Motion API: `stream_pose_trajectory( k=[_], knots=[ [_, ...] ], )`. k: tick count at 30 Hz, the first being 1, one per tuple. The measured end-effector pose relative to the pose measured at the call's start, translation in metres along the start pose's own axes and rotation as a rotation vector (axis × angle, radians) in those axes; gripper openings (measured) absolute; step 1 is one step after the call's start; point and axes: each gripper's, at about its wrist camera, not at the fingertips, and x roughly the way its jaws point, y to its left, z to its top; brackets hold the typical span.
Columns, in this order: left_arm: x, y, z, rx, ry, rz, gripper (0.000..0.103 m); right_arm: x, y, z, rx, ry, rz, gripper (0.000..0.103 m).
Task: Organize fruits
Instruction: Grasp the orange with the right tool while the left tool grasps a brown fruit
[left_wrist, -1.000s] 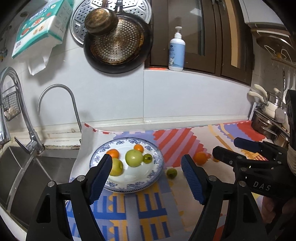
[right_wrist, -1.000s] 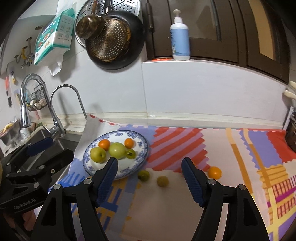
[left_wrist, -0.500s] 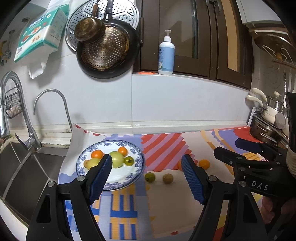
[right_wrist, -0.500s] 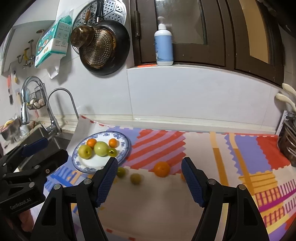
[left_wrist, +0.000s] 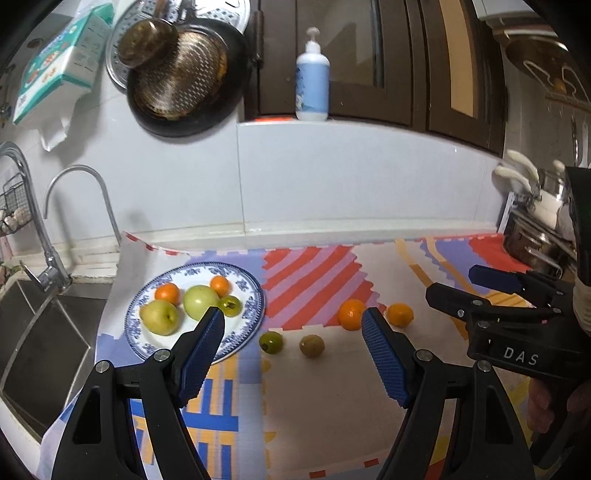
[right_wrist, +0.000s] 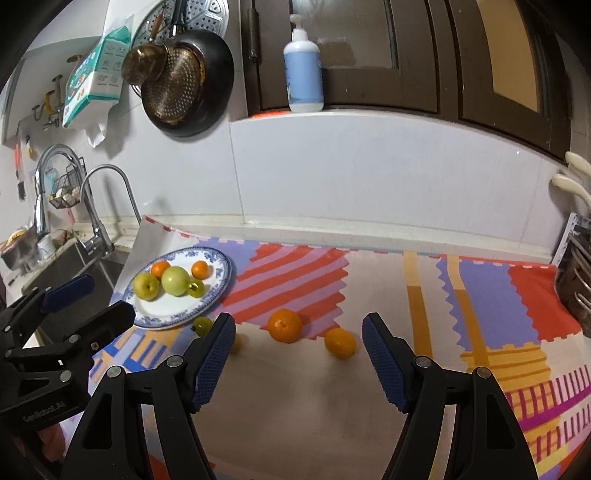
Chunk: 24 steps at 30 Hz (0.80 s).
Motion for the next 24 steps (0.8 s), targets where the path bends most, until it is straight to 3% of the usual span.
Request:
stream_pose_trajectory(
  k=[8,24],
  knots=[
    [0.034,-0.01,-0.007,0.034,0.063,-0.01,0.074,0.029,-0.019,-0.01,0.014,0.067,-0.002,0.072],
    [0.1,-0.017,-0.025,0.054,0.234,-0.053,0.052,0.092,-0.046,-0.023,0.044,0.179,0.013,0.071]
  ],
)
